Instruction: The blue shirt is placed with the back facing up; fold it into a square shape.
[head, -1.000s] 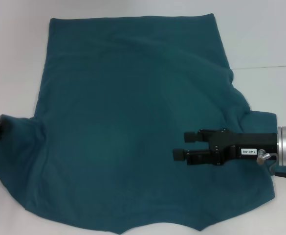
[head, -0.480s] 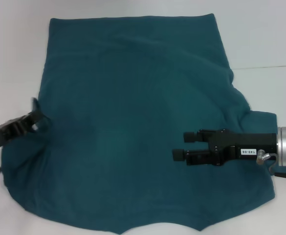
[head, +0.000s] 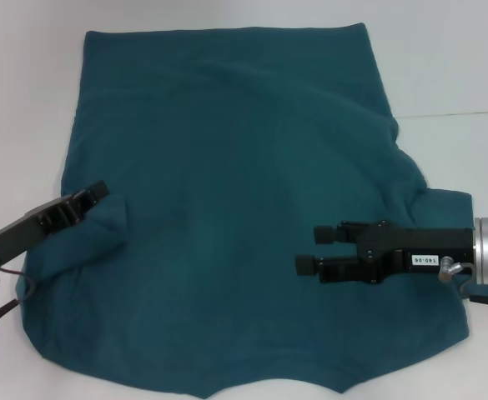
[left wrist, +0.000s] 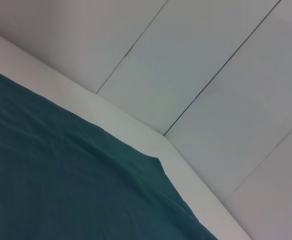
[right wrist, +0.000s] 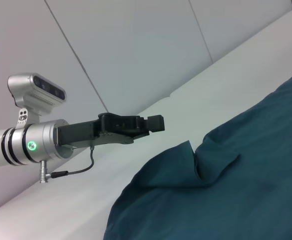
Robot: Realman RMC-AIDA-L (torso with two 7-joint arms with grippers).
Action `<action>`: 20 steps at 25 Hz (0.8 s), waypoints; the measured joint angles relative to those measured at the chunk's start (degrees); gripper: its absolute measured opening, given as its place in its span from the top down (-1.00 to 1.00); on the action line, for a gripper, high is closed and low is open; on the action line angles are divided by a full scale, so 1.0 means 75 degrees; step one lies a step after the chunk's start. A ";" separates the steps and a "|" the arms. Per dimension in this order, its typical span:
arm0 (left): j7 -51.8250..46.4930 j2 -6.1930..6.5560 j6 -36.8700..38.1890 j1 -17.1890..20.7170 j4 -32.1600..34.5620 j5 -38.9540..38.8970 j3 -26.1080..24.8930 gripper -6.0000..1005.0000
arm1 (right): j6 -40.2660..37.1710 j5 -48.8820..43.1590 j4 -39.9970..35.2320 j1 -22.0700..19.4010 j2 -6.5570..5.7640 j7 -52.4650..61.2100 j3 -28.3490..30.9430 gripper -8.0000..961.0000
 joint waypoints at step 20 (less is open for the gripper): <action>0.0040 0.0078 -0.0045 0.0109 0.0056 -0.0022 -0.0097 0.89 | -0.0031 0.0020 0.0000 0.0022 -0.0025 0.0062 0.0276 -0.89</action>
